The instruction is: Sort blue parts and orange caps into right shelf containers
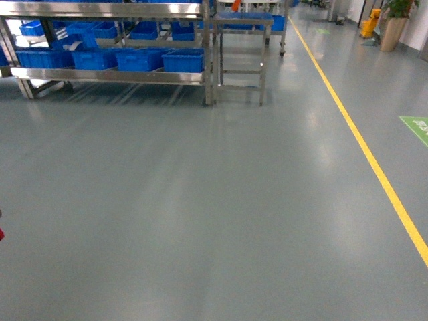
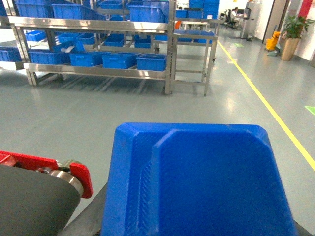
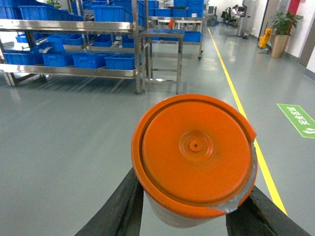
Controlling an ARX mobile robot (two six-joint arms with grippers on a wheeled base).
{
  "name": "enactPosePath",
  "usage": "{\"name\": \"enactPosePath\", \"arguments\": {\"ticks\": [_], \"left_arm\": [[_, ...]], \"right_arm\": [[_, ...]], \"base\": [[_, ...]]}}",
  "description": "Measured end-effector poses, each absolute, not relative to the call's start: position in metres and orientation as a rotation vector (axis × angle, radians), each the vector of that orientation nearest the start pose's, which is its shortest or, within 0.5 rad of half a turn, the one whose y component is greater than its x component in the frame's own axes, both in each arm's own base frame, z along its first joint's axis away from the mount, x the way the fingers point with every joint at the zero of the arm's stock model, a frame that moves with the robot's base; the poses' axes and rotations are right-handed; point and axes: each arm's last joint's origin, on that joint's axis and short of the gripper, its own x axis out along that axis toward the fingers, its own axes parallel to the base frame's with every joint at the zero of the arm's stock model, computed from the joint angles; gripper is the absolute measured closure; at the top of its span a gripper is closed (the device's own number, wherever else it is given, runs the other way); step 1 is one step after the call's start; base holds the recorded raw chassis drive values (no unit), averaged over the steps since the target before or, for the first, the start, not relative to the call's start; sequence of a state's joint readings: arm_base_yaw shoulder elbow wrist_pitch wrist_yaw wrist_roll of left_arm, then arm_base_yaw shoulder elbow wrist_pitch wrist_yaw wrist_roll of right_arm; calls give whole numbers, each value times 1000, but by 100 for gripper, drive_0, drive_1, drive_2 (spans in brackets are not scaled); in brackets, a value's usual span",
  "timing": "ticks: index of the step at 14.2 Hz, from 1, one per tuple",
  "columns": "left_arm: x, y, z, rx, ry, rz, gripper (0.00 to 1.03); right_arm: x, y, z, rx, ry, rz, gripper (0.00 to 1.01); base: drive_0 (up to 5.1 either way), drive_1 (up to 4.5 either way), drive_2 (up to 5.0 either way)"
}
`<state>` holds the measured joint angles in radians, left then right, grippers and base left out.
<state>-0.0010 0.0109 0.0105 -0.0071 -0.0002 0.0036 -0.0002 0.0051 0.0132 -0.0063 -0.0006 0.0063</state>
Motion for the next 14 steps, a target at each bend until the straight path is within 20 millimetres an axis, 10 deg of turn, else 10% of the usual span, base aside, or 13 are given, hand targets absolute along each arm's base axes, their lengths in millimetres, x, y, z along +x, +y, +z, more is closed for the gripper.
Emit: {"name": "enactPosePath", "arguments": {"ticks": [6,14], "left_arm": [[98,0,166,4,7,-1,60],[98,0,166,4,7,0,60]], "right_arm": [[97,0,167,6,-2,0,61],[97,0,167,6,-2,0,61]], "base": [[-156,-116,-195],[14,440,-411]]}}
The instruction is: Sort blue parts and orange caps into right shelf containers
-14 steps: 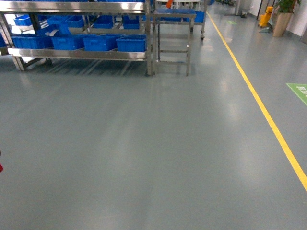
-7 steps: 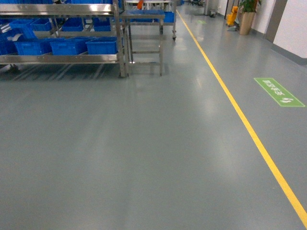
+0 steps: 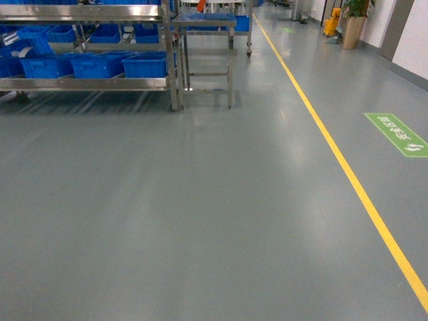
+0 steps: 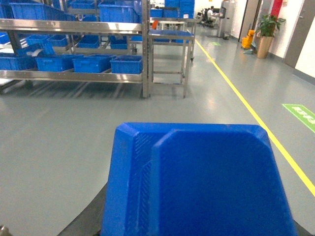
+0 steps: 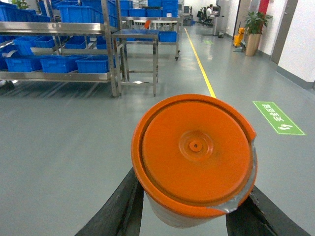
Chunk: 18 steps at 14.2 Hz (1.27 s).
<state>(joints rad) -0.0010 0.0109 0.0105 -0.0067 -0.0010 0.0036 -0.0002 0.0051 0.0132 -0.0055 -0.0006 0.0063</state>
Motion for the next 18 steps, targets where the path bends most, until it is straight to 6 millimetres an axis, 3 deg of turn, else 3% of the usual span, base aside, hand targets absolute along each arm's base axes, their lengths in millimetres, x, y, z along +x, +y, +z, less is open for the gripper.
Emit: {"name": "enactPosePath", "arguments": {"ticks": [18], "left_arm": [[98,0,166,4,6,0,60]], "right_arm": [[97,0,167,6,-2,0,61]], "base": [[0,433,-433]]}}
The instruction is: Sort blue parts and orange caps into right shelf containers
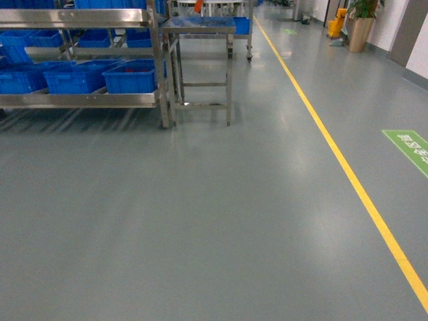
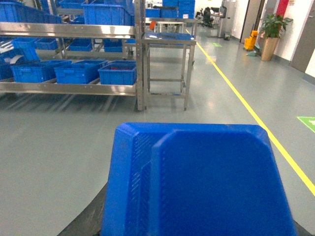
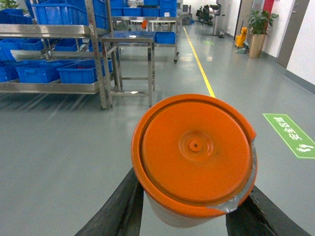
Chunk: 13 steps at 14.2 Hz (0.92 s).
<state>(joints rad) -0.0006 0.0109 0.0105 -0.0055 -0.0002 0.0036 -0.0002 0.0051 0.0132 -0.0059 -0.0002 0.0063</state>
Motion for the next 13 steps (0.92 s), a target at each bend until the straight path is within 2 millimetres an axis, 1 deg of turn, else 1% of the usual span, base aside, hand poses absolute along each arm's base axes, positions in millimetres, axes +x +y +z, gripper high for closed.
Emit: {"name": "enactPosePath", "arguments": {"ticks": [13], "left_arm": [[98,0,166,4,6,0,60]], "right_arm": [[97,0,167,6,-1,0,61]], "base": [[-5,428,-439]]}}
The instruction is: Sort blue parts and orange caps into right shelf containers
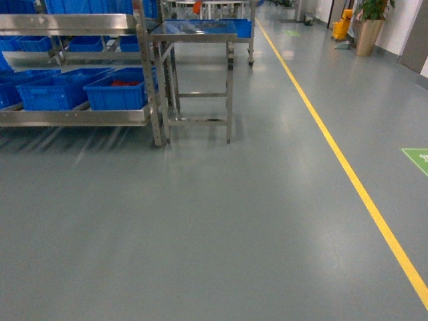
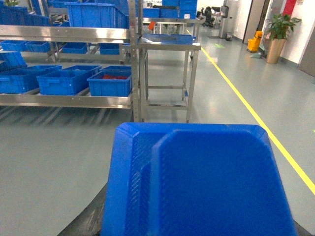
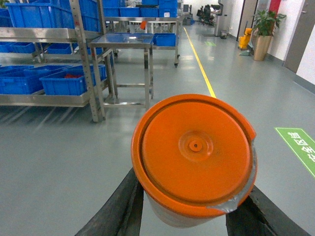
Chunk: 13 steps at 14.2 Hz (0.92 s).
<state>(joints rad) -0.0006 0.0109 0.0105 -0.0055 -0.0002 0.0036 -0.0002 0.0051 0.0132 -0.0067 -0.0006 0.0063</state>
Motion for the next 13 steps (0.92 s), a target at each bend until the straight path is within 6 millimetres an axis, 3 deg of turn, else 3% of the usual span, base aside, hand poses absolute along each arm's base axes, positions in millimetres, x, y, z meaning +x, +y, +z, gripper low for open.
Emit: {"name": "enactPosePath", "arguments": {"ticks": [13], "left_arm": [[98,0,166,4,7,0,60]], "right_arm": [[97,0,167,6,-2,0,61]], "base": [[-1,432,-434]]}}
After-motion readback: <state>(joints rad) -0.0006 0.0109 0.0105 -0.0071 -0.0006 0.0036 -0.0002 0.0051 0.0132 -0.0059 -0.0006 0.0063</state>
